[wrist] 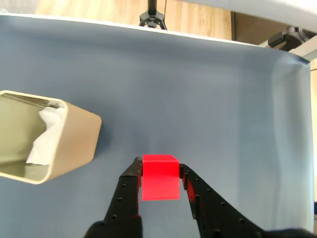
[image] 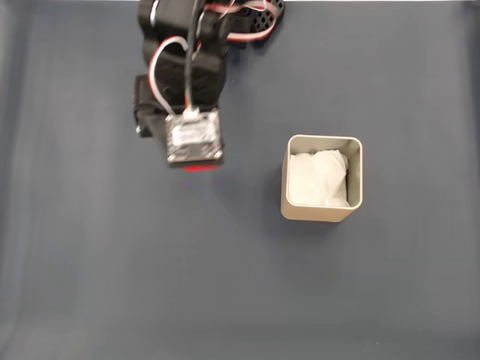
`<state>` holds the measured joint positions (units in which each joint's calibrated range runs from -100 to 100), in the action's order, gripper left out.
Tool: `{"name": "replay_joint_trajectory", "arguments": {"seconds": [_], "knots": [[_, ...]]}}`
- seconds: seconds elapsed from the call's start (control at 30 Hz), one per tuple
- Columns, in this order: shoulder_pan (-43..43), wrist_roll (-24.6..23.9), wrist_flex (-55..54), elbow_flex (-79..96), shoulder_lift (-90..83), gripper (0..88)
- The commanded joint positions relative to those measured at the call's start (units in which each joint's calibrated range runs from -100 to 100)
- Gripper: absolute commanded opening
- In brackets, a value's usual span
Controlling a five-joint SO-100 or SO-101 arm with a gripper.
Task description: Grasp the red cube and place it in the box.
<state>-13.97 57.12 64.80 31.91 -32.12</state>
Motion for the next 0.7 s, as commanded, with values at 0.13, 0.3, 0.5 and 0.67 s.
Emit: {"name": "replay_joint_trajectory", "arguments": {"seconds": [0.13, 0.3, 0.5, 0.67], "knots": [[6.1, 0.1, 6.88, -4.94, -9.51, 0.2], [10.3, 1.03, 9.01, -7.03, -12.03, 0.2], [15.71, 1.61, 9.42, -8.4, -13.6, 0.2], [19.84, 1.51, 9.5, -9.41, -13.68, 0.2]]}}
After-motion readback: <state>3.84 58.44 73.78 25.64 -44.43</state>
